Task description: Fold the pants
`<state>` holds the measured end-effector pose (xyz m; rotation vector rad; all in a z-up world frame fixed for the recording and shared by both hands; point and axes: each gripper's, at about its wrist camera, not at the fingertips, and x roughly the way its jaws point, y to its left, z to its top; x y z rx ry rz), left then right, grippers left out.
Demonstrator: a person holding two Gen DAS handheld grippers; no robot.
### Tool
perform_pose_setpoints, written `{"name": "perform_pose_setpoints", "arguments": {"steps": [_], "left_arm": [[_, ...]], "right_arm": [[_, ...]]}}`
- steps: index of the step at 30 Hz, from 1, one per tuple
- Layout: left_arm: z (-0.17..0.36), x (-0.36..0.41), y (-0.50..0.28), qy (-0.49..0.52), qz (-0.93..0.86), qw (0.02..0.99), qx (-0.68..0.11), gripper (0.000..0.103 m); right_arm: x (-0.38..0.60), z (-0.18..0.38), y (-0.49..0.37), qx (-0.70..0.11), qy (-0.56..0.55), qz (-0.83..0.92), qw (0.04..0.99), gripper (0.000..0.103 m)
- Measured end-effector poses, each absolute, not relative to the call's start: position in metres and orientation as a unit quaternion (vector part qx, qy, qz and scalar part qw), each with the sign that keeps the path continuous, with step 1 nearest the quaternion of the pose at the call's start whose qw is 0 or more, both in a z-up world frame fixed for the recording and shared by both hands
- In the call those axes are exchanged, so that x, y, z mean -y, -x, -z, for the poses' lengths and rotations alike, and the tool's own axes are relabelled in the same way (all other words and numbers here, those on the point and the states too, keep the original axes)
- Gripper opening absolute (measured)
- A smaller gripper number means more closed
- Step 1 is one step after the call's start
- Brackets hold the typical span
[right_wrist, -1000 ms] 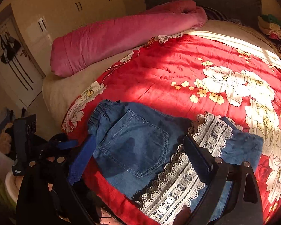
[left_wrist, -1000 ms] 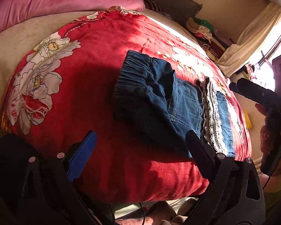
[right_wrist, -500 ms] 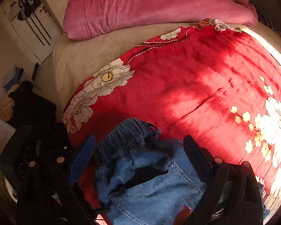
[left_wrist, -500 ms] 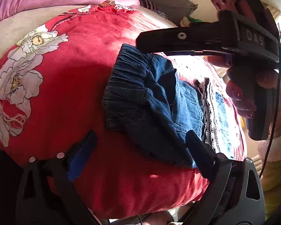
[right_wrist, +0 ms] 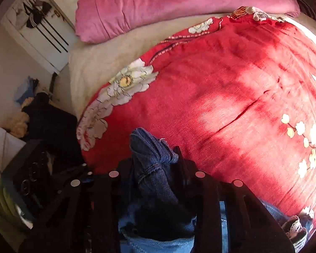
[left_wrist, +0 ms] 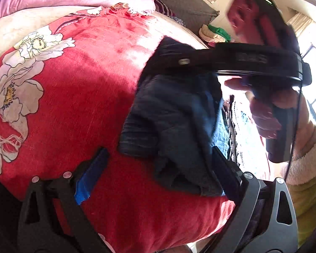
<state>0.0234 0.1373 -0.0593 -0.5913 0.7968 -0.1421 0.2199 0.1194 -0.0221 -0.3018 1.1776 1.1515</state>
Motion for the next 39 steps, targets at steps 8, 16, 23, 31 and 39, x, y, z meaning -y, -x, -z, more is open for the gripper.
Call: {"name": "perform_pose_setpoints", "arguments": {"steps": [8, 16, 23, 31, 39], "left_arm": [[0.041, -0.122, -0.052, 0.34, 0.166, 0.85, -0.365, 0.055], [0.0, -0.048, -0.068, 0.255, 0.199, 0.871, -0.37, 0.044], [-0.007, 0.02, -0.085, 0.201, 0.222, 0.87, -0.391, 0.044], [0.009, 0.073, -0.086, 0.136, 0.232, 0.871, -0.41, 0.049], [0.018, 0.089, -0.074, 0.102, 0.252, 0.868, -0.416, 0.054]], "right_arm": [[-0.045, -0.016, -0.223, -0.487, 0.061, -0.528, 0.693, 0.03], [0.046, -0.035, -0.233, -0.456, 0.021, -0.497, 0.738, 0.03], [0.12, -0.024, -0.233, -0.454, -0.019, -0.46, 0.763, 0.03], [0.189, 0.009, -0.226, -0.475, -0.064, -0.404, 0.779, 0.037], [0.213, 0.008, -0.206, -0.468, -0.089, -0.376, 0.795, 0.052]]}}
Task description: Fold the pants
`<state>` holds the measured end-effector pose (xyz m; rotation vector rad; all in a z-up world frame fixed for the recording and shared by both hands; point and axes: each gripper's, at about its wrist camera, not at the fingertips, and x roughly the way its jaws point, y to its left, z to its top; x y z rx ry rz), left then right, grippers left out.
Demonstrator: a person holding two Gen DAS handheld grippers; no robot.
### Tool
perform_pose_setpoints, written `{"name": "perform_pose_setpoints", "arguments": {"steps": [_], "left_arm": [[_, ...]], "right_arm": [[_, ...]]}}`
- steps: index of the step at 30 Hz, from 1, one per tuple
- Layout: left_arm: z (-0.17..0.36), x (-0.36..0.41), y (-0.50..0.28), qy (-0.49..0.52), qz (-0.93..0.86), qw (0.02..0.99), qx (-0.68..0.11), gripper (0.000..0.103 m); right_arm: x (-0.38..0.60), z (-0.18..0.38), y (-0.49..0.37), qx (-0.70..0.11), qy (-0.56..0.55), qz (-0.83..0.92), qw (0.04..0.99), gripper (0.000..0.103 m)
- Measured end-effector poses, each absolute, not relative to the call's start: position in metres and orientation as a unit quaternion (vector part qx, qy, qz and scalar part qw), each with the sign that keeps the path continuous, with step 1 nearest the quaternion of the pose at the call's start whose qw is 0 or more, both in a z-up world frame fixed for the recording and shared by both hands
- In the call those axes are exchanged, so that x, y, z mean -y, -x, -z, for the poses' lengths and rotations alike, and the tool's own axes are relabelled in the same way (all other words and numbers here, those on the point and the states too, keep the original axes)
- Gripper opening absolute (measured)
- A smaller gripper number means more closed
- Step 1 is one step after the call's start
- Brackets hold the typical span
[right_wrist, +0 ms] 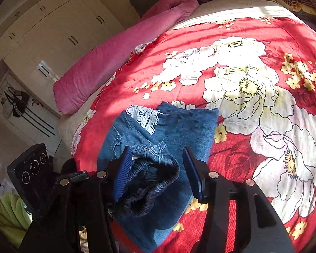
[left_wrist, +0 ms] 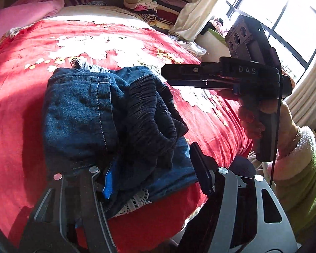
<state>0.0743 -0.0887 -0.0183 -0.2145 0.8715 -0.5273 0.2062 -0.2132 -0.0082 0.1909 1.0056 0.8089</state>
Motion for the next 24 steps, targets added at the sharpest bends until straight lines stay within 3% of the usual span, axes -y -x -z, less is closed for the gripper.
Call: {"name": "perform_pose_setpoints", "arguments": {"steps": [4, 9, 15, 21, 24], "left_arm": [[0.023, 0.099, -0.07, 0.086, 0.261, 0.866, -0.418, 0.061], [0.036, 0.111, -0.065, 0.068, 0.26, 0.862, -0.429, 0.062], [0.039, 0.111, -0.063, 0.062, 0.269, 0.862, -0.424, 0.062], [0.015, 0.082, -0.051, 0.095, 0.271, 0.866, -0.41, 0.063], [-0.001, 0.059, -0.042, 0.092, 0.239, 0.885, -0.388, 0.071]], "right_arm": [[0.191, 0.007, -0.204, -0.479, -0.06, -0.376, 0.791, 0.064], [0.187, 0.04, -0.205, -0.525, 0.0, -0.325, 0.787, 0.065], [0.206, 0.059, -0.201, -0.533, -0.03, -0.314, 0.785, 0.068], [0.217, 0.034, -0.193, -0.509, -0.058, -0.326, 0.795, 0.07], [0.222, 0.014, -0.189, -0.488, -0.071, -0.332, 0.804, 0.071]]}}
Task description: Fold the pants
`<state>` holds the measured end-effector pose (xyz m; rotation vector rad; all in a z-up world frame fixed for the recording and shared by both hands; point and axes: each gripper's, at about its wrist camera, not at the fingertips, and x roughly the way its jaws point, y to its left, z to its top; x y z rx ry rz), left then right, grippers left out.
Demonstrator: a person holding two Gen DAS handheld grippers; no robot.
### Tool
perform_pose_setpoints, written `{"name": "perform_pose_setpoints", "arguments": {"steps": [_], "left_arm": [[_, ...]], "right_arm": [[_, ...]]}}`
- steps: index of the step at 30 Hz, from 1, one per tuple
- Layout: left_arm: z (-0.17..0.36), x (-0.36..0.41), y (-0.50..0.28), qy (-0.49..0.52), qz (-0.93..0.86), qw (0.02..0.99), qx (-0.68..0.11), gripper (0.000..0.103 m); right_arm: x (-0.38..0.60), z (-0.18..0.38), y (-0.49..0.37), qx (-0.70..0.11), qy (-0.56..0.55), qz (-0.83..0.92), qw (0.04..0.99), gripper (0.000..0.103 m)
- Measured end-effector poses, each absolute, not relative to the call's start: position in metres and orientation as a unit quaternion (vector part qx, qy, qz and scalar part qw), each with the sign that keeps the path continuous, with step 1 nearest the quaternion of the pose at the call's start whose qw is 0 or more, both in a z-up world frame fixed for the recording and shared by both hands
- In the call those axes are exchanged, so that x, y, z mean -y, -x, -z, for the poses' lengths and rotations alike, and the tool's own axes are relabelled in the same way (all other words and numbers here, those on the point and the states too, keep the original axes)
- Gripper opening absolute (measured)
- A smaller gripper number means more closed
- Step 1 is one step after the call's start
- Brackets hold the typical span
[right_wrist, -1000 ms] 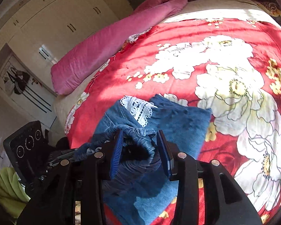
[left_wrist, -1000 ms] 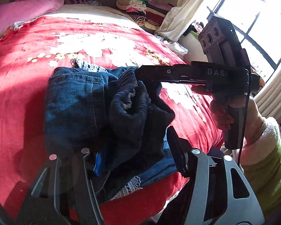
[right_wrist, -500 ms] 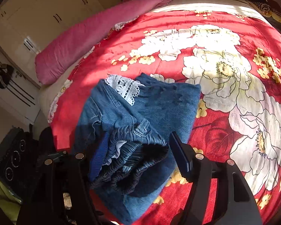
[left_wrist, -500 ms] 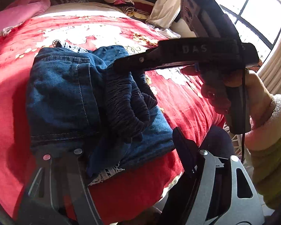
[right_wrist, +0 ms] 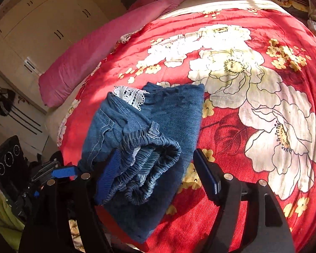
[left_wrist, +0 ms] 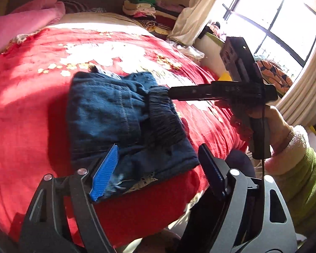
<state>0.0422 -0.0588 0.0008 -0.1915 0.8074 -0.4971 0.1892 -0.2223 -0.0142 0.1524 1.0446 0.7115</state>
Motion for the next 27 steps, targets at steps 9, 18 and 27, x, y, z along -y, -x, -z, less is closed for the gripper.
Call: {"name": "perform_pose_setpoints", "arguments": {"steps": [9, 18, 27], "left_arm": [[-0.005, 0.023, -0.024, 0.079, 0.187, 0.902, -0.38, 0.071], [0.007, 0.068, -0.025, 0.0, 0.229, 0.898, -0.375, 0.051], [0.037, 0.104, -0.024, -0.052, 0.256, 0.874, -0.411, 0.016]], "right_arm": [[0.201, -0.014, -0.185, -0.467, -0.042, -0.339, 0.816, 0.072], [0.161, -0.002, -0.208, -0.48, 0.007, -0.335, 0.811, 0.072], [0.129, 0.018, -0.247, -0.506, 0.024, -0.333, 0.795, 0.057]]}}
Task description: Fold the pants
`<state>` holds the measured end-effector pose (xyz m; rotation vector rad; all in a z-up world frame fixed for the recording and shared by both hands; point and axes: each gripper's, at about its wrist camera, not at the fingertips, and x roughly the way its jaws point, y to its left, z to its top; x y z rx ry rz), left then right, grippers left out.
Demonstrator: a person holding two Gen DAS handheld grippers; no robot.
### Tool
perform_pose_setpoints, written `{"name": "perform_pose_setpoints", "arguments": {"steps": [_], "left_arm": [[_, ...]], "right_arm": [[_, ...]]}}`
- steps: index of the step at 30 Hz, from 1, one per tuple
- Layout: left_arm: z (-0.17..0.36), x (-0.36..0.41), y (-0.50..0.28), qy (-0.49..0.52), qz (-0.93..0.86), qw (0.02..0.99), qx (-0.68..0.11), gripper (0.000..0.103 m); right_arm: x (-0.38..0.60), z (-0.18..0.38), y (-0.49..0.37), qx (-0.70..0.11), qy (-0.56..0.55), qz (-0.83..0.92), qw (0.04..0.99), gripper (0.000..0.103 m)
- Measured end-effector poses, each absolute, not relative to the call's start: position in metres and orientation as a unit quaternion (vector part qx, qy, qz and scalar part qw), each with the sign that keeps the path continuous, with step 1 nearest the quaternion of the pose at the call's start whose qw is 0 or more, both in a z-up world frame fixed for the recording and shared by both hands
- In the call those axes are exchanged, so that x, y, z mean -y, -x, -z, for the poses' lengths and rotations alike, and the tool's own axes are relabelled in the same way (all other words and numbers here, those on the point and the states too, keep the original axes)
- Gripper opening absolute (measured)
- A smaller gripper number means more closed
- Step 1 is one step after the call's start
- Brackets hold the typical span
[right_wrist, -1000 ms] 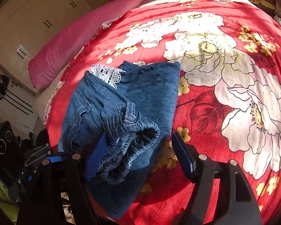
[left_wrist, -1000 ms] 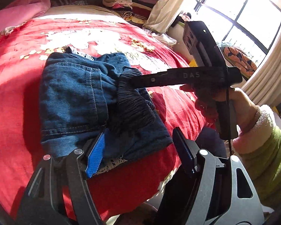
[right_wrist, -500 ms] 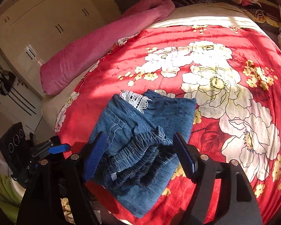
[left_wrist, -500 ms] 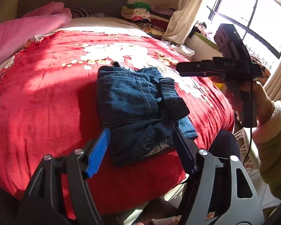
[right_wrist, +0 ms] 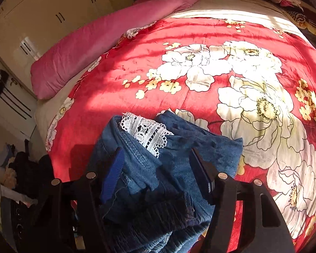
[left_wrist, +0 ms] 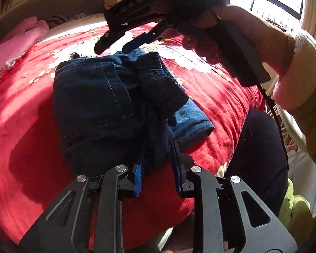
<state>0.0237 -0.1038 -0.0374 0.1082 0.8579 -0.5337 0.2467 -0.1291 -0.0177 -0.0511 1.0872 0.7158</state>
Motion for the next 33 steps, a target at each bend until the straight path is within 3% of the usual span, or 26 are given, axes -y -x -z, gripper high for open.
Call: {"name": "perform_pose_setpoints", "arguments": {"steps": [6, 8, 9, 10, 14, 15, 25, 28, 32, 33], "left_arm": [[0.044, 0.098, -0.025, -0.035, 0.261, 0.87, -0.416, 0.016], [0.044, 0.097, -0.026, -0.028, 0.263, 0.87, -0.417, 0.016], [0.044, 0.097, -0.026, -0.027, 0.263, 0.87, -0.417, 0.016], [0.045, 0.096, -0.026, -0.026, 0.264, 0.87, -0.417, 0.016], [0.045, 0.096, -0.027, -0.024, 0.263, 0.87, -0.416, 0.016], [0.045, 0.096, -0.028, -0.023, 0.263, 0.87, -0.417, 0.016], [0.045, 0.09, -0.027, -0.014, 0.26, 0.871, -0.416, 0.016], [0.045, 0.089, -0.028, -0.012, 0.26, 0.87, -0.419, 0.016], [0.043, 0.088, -0.029, -0.009, 0.259, 0.869, -0.421, 0.016], [0.043, 0.088, -0.028, -0.007, 0.258, 0.869, -0.422, 0.016]], "right_arm": [[0.106, 0.034, -0.235, -0.517, 0.085, -0.351, 0.776, 0.052], [0.1, 0.039, -0.227, -0.514, 0.104, -0.356, 0.774, 0.037], [0.098, 0.04, -0.224, -0.509, 0.115, -0.353, 0.776, 0.021], [0.096, 0.039, -0.222, -0.502, 0.132, -0.34, 0.784, 0.011], [0.101, 0.023, -0.232, -0.473, 0.133, -0.307, 0.815, 0.008], [0.101, 0.021, -0.236, -0.469, 0.13, -0.31, 0.816, 0.002], [0.096, 0.049, -0.251, -0.495, 0.125, -0.293, 0.808, 0.004], [0.108, 0.032, -0.248, -0.486, 0.1, -0.29, 0.819, 0.018], [0.131, -0.004, -0.229, -0.453, 0.057, -0.303, 0.836, 0.026], [0.135, -0.011, -0.221, -0.447, 0.054, -0.305, 0.839, 0.033]]}}
